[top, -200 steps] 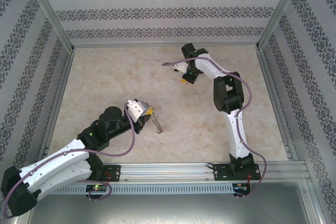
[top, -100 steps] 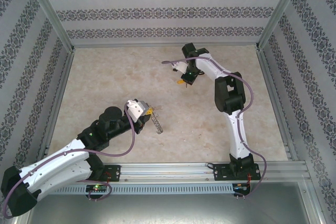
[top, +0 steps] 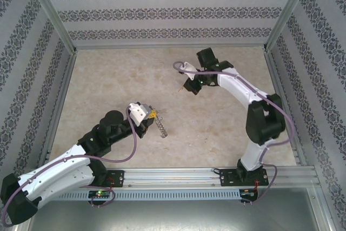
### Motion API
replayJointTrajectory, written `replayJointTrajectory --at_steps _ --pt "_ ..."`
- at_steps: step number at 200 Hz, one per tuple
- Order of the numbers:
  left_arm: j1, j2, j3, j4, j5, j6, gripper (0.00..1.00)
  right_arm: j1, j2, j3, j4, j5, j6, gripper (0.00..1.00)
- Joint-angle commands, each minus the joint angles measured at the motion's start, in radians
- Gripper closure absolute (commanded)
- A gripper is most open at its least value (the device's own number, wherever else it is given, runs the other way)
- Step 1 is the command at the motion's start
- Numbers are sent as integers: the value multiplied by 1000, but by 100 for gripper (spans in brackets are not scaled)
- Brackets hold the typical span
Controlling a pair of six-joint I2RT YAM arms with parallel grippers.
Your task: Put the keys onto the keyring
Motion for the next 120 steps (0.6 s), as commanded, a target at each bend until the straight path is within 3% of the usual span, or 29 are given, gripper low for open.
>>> replayJointTrajectory --at_steps 1,27,90,120 --pt "14 -31 64 -22 21 10 100 17 -133 -126 215 -208 105 100" --pt "14 -59 84 -35 59 22 100 63 -271 -242 316 -287 165 100" --pt "14 -129 45 46 243 44 100 241 -565 -482 533 -261 264 100" --pt "11 -138 31 84 319 46 100 322 -657 -519 534 -210 261 100"
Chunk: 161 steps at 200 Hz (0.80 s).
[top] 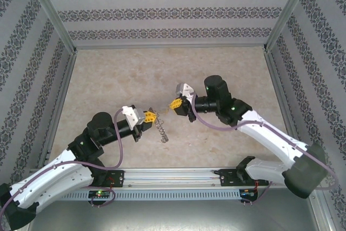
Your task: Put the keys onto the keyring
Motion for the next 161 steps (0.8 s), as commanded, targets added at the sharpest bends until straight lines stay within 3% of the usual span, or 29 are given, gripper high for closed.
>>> replayJointTrajectory --at_steps 1,90,161 --pt "11 -20 -14 98 107 19 100 48 -69 -29 67 24 22 100" --pt "11 -2 -15 117 178 20 100 177 -163 -55 -3 85 -6 100" --pt "11 6 -20 125 186 17 100 195 -166 -55 -40 88 -31 100"
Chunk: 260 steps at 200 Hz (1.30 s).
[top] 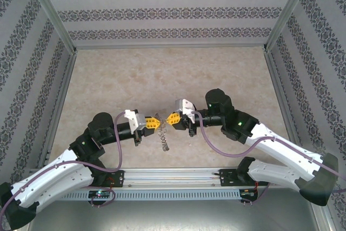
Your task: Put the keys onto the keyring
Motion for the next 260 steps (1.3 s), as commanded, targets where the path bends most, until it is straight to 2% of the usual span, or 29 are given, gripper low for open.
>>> replayJointTrajectory --at_steps 1,118,260 --pt "11 -7 -4 82 26 14 100 12 -20 -12 -15 2 -25 100" --pt "11 2 -5 92 32 16 100 15 -11 -9 -6 -73 -20 100" --pt "11 -4 -8 94 41 14 100 16 -11 -13 14 -28 -18 100"
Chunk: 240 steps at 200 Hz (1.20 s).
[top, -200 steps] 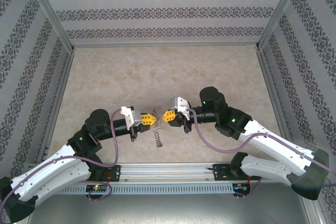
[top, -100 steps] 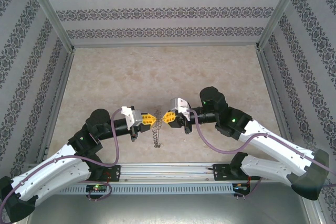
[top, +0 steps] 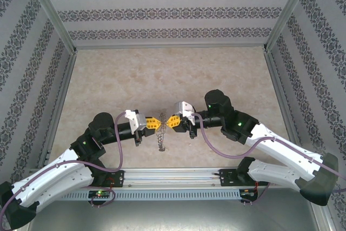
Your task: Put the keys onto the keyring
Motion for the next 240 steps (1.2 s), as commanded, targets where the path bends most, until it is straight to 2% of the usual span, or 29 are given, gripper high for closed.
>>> replayJointTrajectory --at_steps 1,240 --pt "11 -12 1 69 29 14 100 10 -9 -9 23 9 -4 100" --pt "11 -7 -2 73 31 19 100 7 -4 -5 20 29 -25 100"
